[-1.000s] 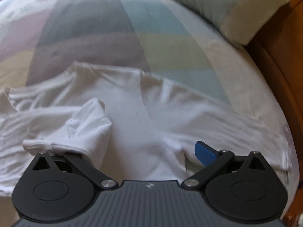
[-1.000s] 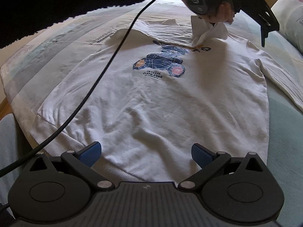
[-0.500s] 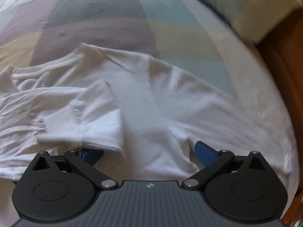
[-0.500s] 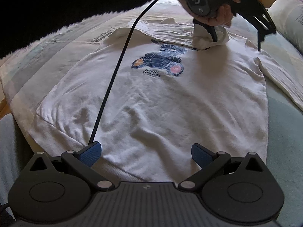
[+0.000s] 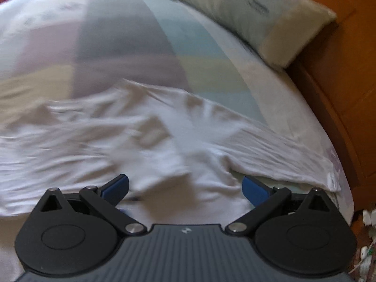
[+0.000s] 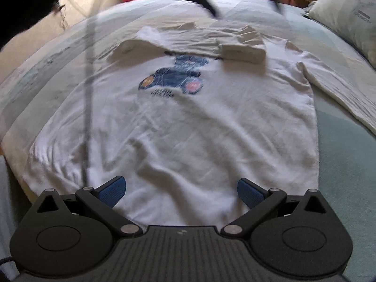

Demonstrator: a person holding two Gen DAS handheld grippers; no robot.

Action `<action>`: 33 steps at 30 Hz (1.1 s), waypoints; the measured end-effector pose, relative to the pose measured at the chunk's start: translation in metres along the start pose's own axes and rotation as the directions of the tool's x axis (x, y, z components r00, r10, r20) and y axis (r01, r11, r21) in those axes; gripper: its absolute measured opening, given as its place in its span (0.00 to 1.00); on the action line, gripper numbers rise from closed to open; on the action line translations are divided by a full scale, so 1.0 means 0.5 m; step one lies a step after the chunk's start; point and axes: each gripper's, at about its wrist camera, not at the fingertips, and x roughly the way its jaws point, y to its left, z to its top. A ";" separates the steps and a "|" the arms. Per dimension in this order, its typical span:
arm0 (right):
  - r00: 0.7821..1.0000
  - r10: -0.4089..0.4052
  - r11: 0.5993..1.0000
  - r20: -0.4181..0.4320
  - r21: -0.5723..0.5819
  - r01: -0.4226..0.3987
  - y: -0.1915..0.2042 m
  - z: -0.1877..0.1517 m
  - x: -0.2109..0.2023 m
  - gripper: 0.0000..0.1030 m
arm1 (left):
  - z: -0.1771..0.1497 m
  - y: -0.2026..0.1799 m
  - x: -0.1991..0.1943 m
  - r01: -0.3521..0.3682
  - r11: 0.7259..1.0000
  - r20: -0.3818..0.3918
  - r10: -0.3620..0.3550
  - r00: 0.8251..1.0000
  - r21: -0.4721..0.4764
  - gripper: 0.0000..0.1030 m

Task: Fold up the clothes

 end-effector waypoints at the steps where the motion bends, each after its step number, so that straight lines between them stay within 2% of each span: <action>1: 1.000 -0.003 1.000 0.012 0.013 0.003 -0.004 0.003 0.000 1.00 | -0.005 0.031 -0.027 -0.013 1.000 0.032 0.014 0.999 -0.029 0.99; 5: 0.998 -0.039 0.998 0.054 0.059 0.036 -0.017 0.019 0.006 1.00 | -0.038 0.155 -0.103 0.006 0.986 0.126 0.016 0.992 -0.168 0.99; 9: 0.995 -0.067 0.994 0.068 0.089 0.061 -0.024 0.034 0.020 1.00 | -0.101 0.291 -0.129 0.057 0.940 0.183 0.006 0.983 -0.338 0.99; 14: 0.995 -0.070 0.996 0.072 0.067 0.066 -0.013 0.038 0.041 1.00 | -0.187 0.411 -0.067 0.182 0.843 0.220 -0.077 0.972 -0.506 0.99; 17: 0.994 -0.089 0.994 0.067 0.062 0.085 -0.009 0.037 0.054 1.00 | -0.202 0.435 -0.027 0.201 0.825 0.252 -0.074 0.965 -0.528 0.99; 18: 0.993 -0.093 0.994 0.070 0.062 0.088 -0.008 0.038 0.058 1.00 | -0.204 0.442 -0.017 0.220 0.814 0.281 -0.073 0.957 -0.537 0.99; 20: 0.992 -0.098 0.994 0.082 0.060 0.093 -0.005 0.038 0.061 1.00 | -0.210 0.459 -0.002 0.280 0.781 0.375 -0.063 0.925 -0.558 0.99; 22: 0.991 -0.102 0.994 0.089 0.055 0.098 -0.002 0.038 0.064 1.00 | -0.224 0.474 0.000 0.295 0.756 0.460 0.010 0.888 -0.585 0.98; 24: 0.990 -0.104 0.994 0.092 0.053 0.099 -0.002 0.037 0.066 1.00 | -0.251 0.494 -0.010 0.324 0.714 0.537 0.086 0.839 -0.621 0.96; 28: 0.991 -0.102 0.994 0.090 0.051 0.098 -0.002 0.036 0.065 1.00 | -0.282 0.512 -0.018 0.361 0.671 0.567 0.107 0.817 -0.647 0.95; 32: 0.991 -0.096 0.994 0.089 0.057 0.091 -0.003 0.036 0.062 1.00 | -0.278 0.497 -0.048 0.317 0.680 0.508 0.095 0.856 -0.661 0.96; 33: 0.992 -0.094 0.994 0.088 0.060 0.089 -0.004 0.036 0.061 1.00 | -0.264 0.493 -0.050 0.319 0.690 0.509 0.083 0.857 -0.650 0.96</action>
